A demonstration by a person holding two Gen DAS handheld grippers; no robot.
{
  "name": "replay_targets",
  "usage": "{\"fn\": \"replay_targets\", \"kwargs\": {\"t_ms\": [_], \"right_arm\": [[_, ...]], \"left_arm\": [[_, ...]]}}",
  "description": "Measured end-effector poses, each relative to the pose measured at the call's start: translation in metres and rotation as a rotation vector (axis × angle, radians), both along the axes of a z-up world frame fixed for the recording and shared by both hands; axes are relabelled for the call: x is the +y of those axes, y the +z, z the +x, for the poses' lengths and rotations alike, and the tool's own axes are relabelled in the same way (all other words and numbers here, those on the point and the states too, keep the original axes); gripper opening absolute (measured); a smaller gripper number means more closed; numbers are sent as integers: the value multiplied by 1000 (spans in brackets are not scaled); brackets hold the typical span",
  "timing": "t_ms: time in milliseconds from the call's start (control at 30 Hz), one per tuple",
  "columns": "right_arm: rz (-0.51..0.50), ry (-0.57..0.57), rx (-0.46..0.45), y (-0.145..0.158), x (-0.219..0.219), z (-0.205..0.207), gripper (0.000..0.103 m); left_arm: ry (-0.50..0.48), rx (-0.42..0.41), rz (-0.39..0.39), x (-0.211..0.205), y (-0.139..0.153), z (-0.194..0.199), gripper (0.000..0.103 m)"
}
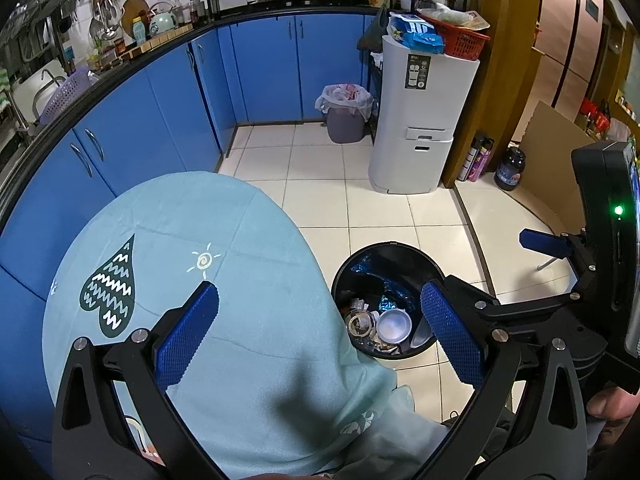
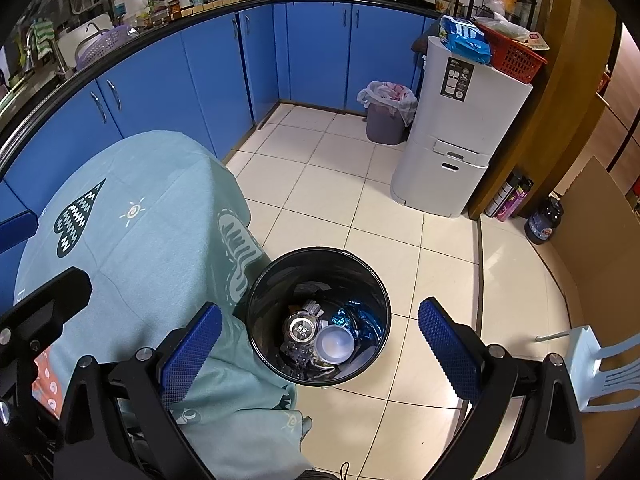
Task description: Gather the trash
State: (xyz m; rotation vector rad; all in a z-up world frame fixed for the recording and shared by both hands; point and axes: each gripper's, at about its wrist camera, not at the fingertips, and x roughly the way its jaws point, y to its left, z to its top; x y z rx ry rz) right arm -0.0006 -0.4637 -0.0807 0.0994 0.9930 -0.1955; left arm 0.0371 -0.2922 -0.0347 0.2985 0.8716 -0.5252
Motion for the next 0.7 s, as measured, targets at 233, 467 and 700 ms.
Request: {"fn": "replay_targets", "kwargs": {"t_ms": [233,467,700], "right_arm": [[1,2,4,-1,1,1,96],[1,4,3,-2,3,2,96],[0,5,4,-3,2,1,96]], "left_arm": [[-25,-7,-39,1,5,-2,100],[-22,-25,-11,-1,3,-4,100],[-23,-2,-3,0,-2,-3,100]]}}
